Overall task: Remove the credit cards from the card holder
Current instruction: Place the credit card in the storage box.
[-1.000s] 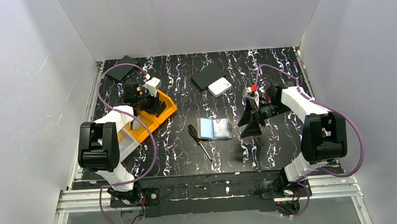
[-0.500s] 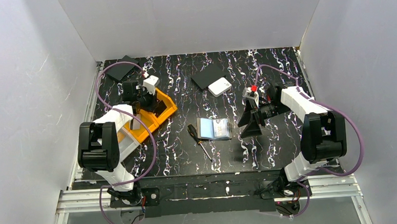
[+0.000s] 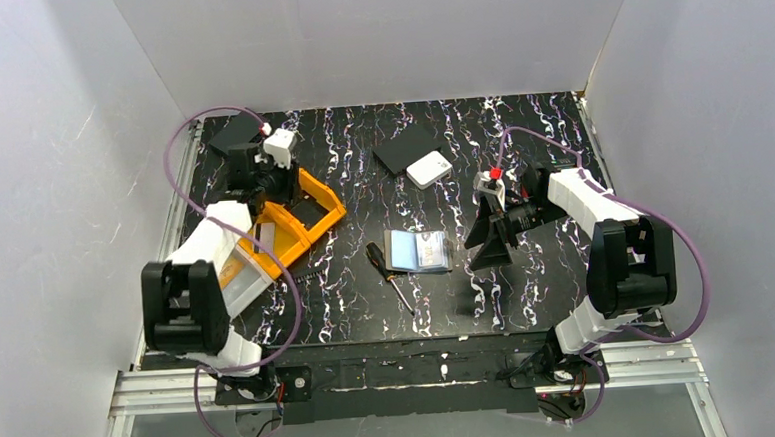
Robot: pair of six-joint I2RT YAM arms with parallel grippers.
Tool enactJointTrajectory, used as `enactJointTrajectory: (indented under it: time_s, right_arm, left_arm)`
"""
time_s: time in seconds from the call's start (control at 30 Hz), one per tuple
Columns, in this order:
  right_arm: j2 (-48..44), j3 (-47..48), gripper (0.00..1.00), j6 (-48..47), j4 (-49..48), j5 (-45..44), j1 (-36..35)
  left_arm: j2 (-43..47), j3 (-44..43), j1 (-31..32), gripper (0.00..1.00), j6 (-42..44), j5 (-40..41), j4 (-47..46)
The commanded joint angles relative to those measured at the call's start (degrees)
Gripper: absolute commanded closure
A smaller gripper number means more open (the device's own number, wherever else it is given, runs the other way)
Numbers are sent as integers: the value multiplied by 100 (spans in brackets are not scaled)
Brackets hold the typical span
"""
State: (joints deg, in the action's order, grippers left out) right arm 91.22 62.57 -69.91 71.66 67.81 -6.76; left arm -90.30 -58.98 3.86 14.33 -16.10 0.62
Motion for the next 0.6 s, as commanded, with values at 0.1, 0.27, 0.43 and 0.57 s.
enactJointTrajectory:
  time_s: [0.1,0.27,0.43,0.57]
  right_arm:
    - [-163,187,7,-380,141,-302,33]
    - [-665,-70,2,23,-595,-557,150]
    - [-1126,-455,0,1056,-1769,-842,238]
    - [-1178,-585,0,1412,-2092,-945,289]
  left_arm:
    - [2346,742,-55,27,-2049,-753,-222]
    - [3558,1619,-130,2,-3695,-1563,-271]
    - [4145,2278,-124,1,-5047,-2561,-172]
    - [4795,2742,318,1,-5568,-2400,-115]
